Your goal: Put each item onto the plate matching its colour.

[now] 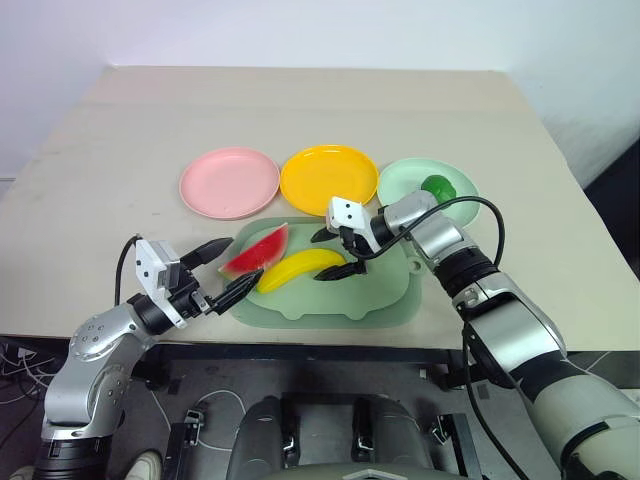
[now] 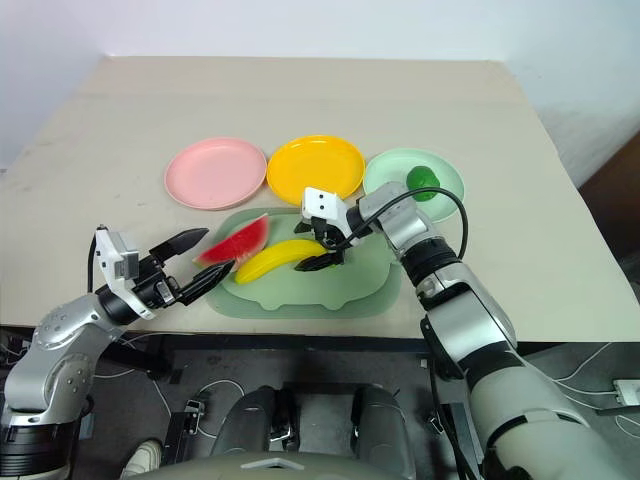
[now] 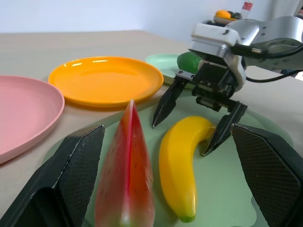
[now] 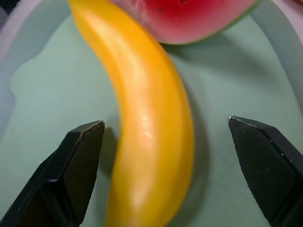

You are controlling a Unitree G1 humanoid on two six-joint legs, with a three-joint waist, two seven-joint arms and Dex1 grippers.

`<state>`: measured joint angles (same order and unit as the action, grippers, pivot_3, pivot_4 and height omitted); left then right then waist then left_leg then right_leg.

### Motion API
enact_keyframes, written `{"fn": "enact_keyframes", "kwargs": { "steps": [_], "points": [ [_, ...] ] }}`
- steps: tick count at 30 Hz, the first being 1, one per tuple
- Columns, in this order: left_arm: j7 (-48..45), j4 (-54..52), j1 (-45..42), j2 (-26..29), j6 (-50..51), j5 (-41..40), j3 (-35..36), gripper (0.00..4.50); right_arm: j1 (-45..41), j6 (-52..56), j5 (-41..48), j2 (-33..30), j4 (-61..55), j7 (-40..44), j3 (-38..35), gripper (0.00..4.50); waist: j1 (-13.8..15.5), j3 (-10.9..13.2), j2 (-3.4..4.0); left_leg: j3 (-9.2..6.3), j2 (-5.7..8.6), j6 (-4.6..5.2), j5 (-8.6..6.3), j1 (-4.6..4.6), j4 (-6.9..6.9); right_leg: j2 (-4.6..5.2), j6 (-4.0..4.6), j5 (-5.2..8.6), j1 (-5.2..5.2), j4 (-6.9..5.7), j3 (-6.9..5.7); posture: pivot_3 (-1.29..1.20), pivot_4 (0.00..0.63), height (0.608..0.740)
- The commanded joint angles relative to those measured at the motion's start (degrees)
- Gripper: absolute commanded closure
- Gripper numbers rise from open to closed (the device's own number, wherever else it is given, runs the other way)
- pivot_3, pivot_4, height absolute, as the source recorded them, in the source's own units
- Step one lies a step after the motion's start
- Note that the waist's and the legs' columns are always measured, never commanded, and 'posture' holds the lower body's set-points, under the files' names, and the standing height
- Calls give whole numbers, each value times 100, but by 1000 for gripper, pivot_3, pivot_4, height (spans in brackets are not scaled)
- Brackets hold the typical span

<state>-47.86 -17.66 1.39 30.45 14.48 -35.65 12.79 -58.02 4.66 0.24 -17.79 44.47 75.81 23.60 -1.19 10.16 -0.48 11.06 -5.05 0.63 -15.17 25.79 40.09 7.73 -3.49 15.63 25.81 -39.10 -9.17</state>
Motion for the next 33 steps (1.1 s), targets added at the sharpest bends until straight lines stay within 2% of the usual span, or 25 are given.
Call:
{"fn": "enact_keyframes", "kwargs": {
  "steps": [1, 5, 12, 17, 22, 27, 33],
  "points": [
    [-8, -183, -8, 20, -98, -51, 117, 0, 103, 70, 36, -75, -417, 44, -175, 1329, 0, 0, 0, 0, 0, 0, 0, 0, 0, 0, 0, 0, 0, 0, 0, 0, 150, 695],
    [-50, -133, -37, 47, -97, -60, 128, 0, 397, 347, 120, -264, -1046, 86, -249, 2743, 6, 0, 0, 0, 0, 0, 0, 0, 0, 1, 0, 0, 0, 0, 0, 0, 150, 695],
    [-87, -41, -131, 51, -101, -50, 121, 0, 870, 1194, 661, -773, -2624, 276, -689, 2782, 7, 0, 0, -2, 0, 0, 0, 0, 0, 2, 0, 0, 0, 0, 0, 0, 150, 695],
    [-67, -42, -155, 22, -119, -51, 116, 0, 733, 1984, 1117, -960, -3265, -259, -1387, 2782, 8, 0, 0, -2, 0, 0, 0, -1, 0, 1, 1, 0, -1, 0, 0, 0, 150, 695],
    [-5, -163, -63, 32, -90, -82, 179, 0, 38, 2020, 851, -644, -1859, -1561, -1749, 2782, -1, 0, 0, -2, 0, -1, 0, -10, 2, 1, 4, -2, -6, -2, 0, 0, 150, 695],
    [8, -217, 2, 108, -53, -121, 301, 0, -794, 1421, 324, -215, -61, -2792, -1677, 2782, -35, 1, 1, 5, 0, -1, 1, -6, -2, -1, 4, -1, 1, -3, 2, 0, 150, 695],
    [81, -319, 15, 91, -20, -106, 298, 0, -1652, 1140, 44, 415, 1779, -3844, -1746, 2782, -123, 1, 1, 10, 1, -2, 2, -1, -1, -1, 2, -1, 5, -6, 5, 0, 150, 695]
  ]
}}
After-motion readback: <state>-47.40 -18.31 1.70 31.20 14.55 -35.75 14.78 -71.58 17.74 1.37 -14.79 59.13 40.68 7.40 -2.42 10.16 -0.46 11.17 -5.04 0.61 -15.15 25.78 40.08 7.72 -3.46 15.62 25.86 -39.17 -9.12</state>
